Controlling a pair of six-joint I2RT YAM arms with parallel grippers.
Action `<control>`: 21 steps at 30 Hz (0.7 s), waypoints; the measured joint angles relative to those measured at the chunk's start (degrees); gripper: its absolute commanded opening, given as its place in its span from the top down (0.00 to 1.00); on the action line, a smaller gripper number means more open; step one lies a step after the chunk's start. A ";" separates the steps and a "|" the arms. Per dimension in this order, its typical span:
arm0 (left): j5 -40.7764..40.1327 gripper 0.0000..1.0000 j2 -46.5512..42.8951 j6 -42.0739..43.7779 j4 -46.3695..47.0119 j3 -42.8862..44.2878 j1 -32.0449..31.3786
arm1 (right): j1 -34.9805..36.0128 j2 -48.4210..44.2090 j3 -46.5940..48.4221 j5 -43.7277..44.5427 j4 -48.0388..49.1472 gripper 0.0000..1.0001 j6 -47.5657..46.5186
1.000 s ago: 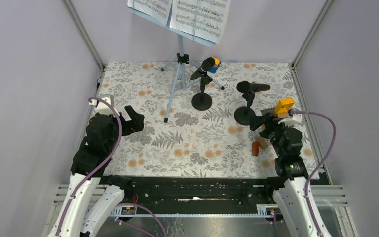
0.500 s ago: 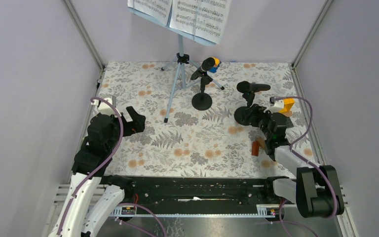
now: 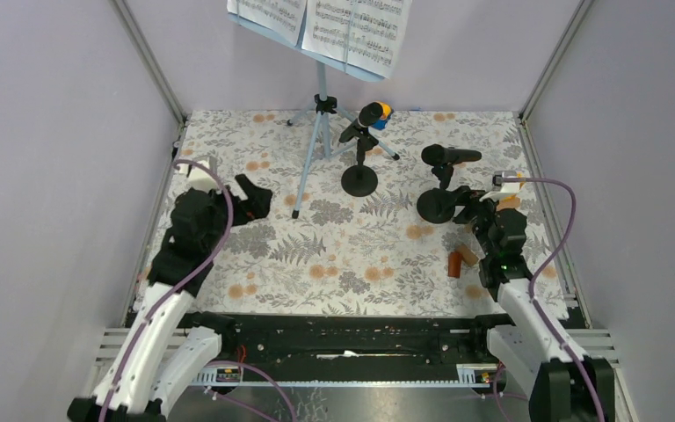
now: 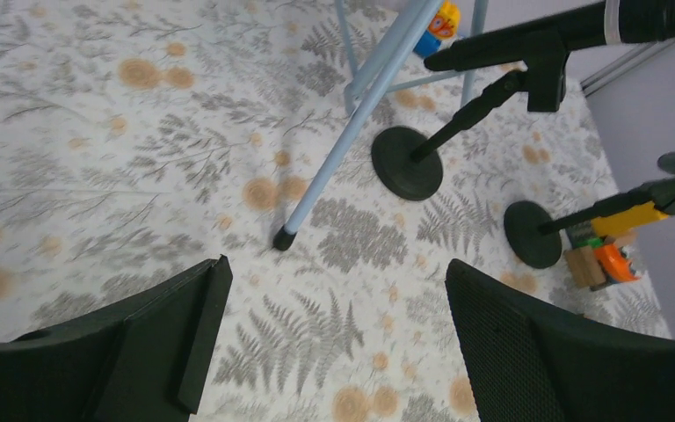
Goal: Pack up the instrument practice props
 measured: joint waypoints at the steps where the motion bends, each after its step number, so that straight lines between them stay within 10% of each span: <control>1: 0.46 0.01 1.57 -0.81 3.34 -1.11 0.00 | 0.00 -2.14 0.02 0.04 -2.36 0.06 0.04; 21: 1.70 0.16 47.12 12.55 54.38 3.76 -4.11 | 0.00 -28.37 3.93 -7.78 -34.29 0.07 6.91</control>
